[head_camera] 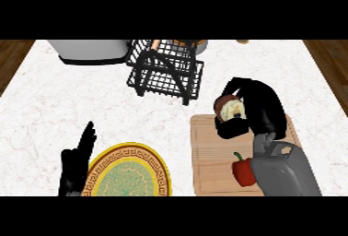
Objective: Pick the cupcake from the cutting board and place it in the tiered basket
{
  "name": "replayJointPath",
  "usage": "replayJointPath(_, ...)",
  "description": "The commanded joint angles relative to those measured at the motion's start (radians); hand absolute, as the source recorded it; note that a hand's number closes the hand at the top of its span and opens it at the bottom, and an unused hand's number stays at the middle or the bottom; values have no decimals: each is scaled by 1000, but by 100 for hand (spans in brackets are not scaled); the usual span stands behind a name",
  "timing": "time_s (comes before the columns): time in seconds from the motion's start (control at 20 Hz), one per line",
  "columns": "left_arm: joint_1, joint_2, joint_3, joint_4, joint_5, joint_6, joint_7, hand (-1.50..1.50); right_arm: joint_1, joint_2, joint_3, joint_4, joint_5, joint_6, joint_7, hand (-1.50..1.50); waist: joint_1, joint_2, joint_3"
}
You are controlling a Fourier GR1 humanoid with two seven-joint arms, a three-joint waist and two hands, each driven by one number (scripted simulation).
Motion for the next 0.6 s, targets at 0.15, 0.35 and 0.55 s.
replayJointPath(0.15, 10, 3, 8, 39, -7, -15, -49, 0, -125, -75, -30, -367, -13, 192, 138, 150, 13, 6, -1)
replayJointPath(0.35, -72, 15, 36, 57, 17, -58, -3, 0, -277, -72, -118, -328, -57, 261, 197, 150, 25, 12, 0)
replayJointPath(0.55, -29, -22, -19, -70, -31, 1, 81, 0, -422, -44, -118, -259, -42, 285, 280, 150, 33, 11, 0)
